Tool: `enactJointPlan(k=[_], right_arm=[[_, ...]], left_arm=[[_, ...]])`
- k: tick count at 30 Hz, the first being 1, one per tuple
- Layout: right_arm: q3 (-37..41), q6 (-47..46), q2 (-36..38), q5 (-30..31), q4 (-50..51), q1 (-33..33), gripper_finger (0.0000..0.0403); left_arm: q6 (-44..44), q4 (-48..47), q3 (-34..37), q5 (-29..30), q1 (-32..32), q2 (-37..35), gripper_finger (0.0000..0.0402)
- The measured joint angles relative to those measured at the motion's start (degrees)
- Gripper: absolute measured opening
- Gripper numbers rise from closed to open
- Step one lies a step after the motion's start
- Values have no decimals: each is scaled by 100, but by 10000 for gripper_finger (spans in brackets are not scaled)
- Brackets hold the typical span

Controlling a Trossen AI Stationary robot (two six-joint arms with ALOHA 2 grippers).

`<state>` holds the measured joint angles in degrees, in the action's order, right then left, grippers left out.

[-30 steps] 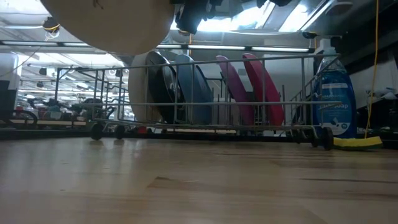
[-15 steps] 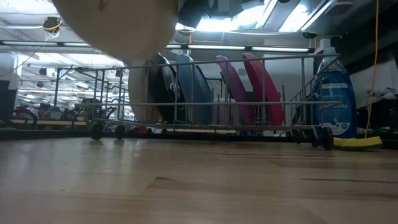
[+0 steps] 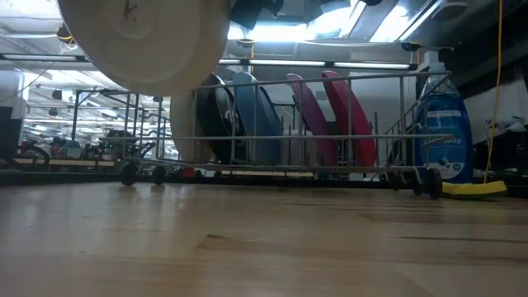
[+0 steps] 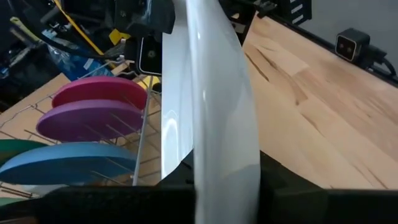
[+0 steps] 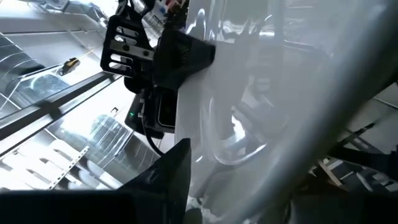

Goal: Sort dishes
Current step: Put the white plate in the dish rack

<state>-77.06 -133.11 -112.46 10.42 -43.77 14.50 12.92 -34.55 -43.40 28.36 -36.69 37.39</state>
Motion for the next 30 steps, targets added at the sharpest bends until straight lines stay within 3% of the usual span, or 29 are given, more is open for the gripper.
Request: enactJointPlan(k=[8, 20, 26, 30], right_arm=[[-2, -99, -3, -298, 8, 42, 137], [2, -238, -1, -1203, -188, 174, 136], [6, 306, -1, -2501, -799, 190, 136], [11, 1132, 3, -2556, -1329, 181, 136]], left_arm=[[183, 30, -21, -58, -119, -174, 41], [430, -455, -94, -292, -196, -221, 41], [294, -542, -96, -246, -271, -221, 41], [-25, -514, -96, -306, -271, -219, 41]])
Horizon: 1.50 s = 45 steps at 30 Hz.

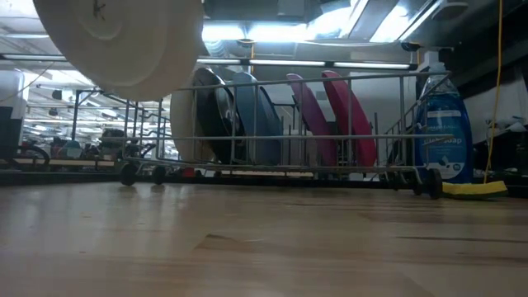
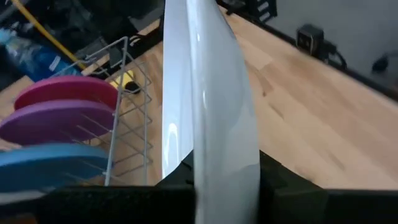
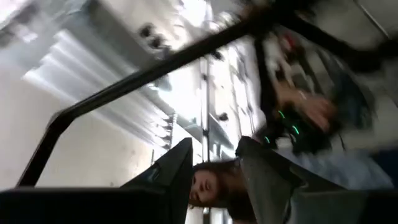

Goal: Sort dishes
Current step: Put the white plate in the dish rack

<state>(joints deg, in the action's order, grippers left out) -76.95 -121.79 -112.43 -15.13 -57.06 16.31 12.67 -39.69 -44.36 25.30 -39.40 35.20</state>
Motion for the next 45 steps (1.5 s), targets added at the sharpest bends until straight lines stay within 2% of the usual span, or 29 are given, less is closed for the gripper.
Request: enactJointPlan(k=[5, 8, 12, 19, 25, 31, 35, 38, 41, 45], right_arm=[[7, 1563, 335, 1095, -584, -59, 136], [7, 2648, 743, 1265, -598, -111, 136], [7, 3943, 1288, 1283, -245, -138, 136], [7, 5644, 2418, 1300, 1366, -336, 136], [4, 6894, 3587, 1263, 2928, -744, 136], [7, 7836, 4658, 1281, 4278, -1474, 136], [4, 8574, 5296, 1286, 5010, -2007, 136], [6, 9117, 5677, 1287, 5644, -2387, 136], [7, 9472, 5999, 1359, 6227, -2751, 136], [7, 9811, 6405, 1796, 6924, -3213, 136]], left_arm=[[-871, -19, -131, -12, 0, 0, 41], [-1212, 220, -246, -12, 0, 0, 41], [-1297, 1126, -309, -2, 15, 54, 41], [-1280, 3299, -323, 305, 410, 628, 41], [-2035, 4829, -323, 276, 1170, 1532, 41], [-2920, 6611, -416, 302, 2220, 2785, 41], [-3561, 7348, -983, 301, 2952, 3796, 41], [-3900, 7564, -1671, 288, 3429, 4679, 41], [-4115, 7489, -2558, 280, 3789, 5549, 41], [-4001, 7452, -3842, 266, 4139, 6572, 43]])
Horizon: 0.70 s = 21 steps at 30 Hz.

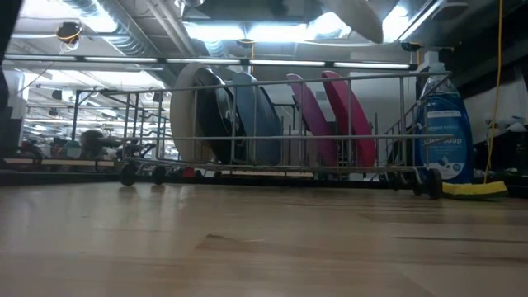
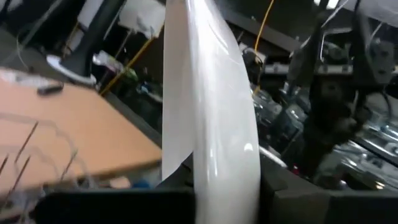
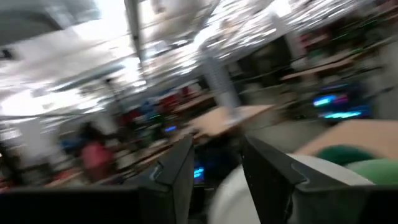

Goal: Sort dishes
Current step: Put the white plate in the dish rack

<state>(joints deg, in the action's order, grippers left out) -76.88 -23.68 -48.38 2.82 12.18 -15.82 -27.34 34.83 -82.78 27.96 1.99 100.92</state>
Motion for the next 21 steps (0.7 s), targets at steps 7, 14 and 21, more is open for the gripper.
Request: enactJointPlan(k=[7, 14, 21], right_arm=[[-1, 466, 564, 1347, 835, -571, 136], [0, 509, 574, 2263, 2018, -811, 136], [2, 507, 212, 2696, 2549, -825, 136]], left_arm=[[73, -667, -2094, -32, 594, 1367, 42], [-104, -1439, -3291, 12, 1170, 2290, 43], [-789, -1766, -3421, -5, 1607, 2551, 43]])
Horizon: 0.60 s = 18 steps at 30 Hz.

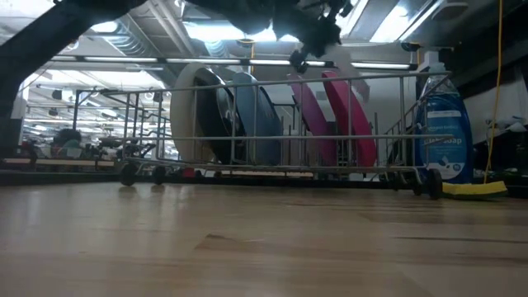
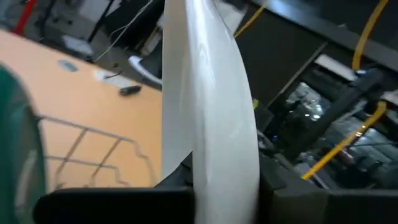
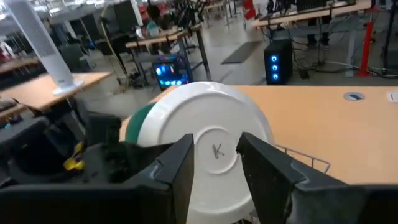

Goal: Sort dishes
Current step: Put the white plate in the dish rack

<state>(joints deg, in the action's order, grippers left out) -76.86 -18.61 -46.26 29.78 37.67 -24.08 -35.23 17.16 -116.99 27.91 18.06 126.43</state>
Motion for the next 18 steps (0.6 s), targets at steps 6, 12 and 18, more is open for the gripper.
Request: enactJointPlan(k=[6, 12, 18], right_arm=[[0, -2, -420, 9, -4, 0, 136], [2, 1, -905, 135, 33, 2, 136], [2, 112, -1140, 1179, 330, -2, 136]], left_arm=[[-205, -391, 0, 3, 210, 2, 43], [-211, -461, -2, 0, 313, -2, 44], [-216, -482, -2, -5, 355, -2, 45]])
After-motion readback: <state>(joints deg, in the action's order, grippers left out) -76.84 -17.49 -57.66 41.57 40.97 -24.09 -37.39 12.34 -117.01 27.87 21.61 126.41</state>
